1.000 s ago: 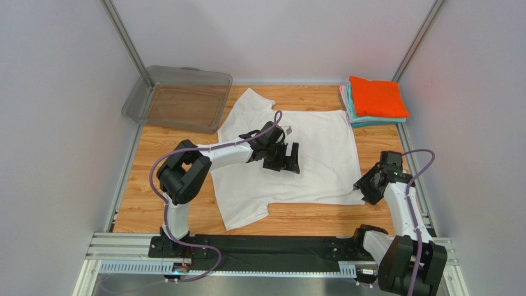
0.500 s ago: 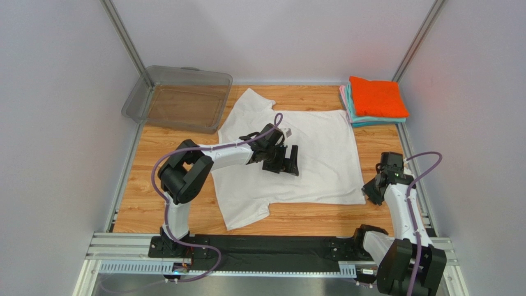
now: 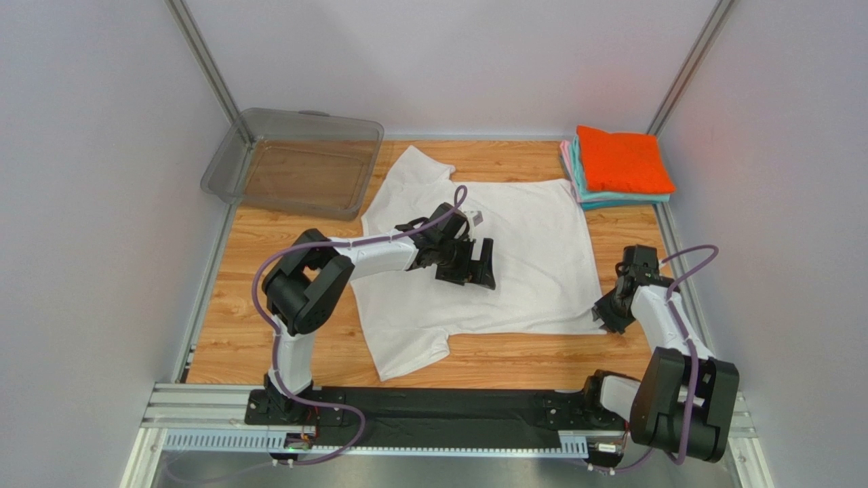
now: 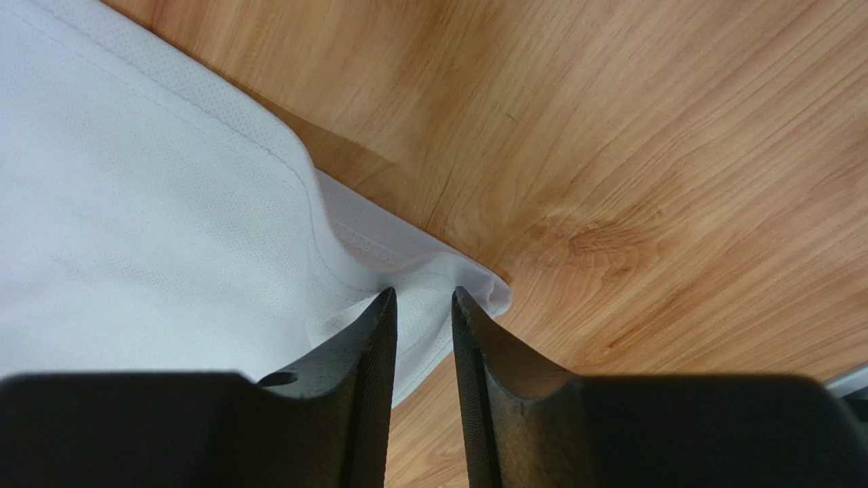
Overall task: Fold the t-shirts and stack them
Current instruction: Fold the tshirt
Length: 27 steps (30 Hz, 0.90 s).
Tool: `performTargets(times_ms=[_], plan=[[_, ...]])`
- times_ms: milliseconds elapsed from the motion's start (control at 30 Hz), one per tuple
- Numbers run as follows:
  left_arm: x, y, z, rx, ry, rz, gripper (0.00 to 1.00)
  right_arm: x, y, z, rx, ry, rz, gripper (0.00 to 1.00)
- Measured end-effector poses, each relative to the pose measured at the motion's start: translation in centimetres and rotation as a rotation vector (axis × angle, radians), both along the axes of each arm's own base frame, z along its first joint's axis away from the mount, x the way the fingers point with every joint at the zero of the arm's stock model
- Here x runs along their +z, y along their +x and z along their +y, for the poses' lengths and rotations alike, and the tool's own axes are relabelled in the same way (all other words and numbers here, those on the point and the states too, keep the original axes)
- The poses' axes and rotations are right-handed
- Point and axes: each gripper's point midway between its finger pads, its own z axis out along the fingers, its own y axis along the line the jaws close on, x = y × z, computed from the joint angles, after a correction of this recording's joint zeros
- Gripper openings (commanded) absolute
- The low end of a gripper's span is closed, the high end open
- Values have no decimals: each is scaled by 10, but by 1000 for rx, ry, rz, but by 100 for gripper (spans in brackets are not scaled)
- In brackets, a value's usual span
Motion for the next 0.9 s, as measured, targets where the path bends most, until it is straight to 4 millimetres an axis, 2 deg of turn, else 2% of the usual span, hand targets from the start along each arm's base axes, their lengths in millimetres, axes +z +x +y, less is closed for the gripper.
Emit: performTargets(times_ms=[100, 200, 400, 500, 733, 900], plan=[[0, 0, 0, 1, 0, 0, 100, -4, 2, -1, 0, 2, 10, 31], [0, 1, 1, 2, 0, 0, 100, -7, 3, -1, 1, 4, 21, 28], [0, 3, 2, 8, -4, 2, 100, -7, 3, -3, 5, -8, 25, 0], [0, 4, 3, 11, -5, 1, 100, -5, 2, -3, 4, -13, 19, 0], [0, 7, 4, 20, -15, 3, 100, 17, -6, -6, -5, -50, -39, 0], [0, 9, 5, 26, -17, 4, 100, 23, -14, 1, -10, -29, -57, 0]])
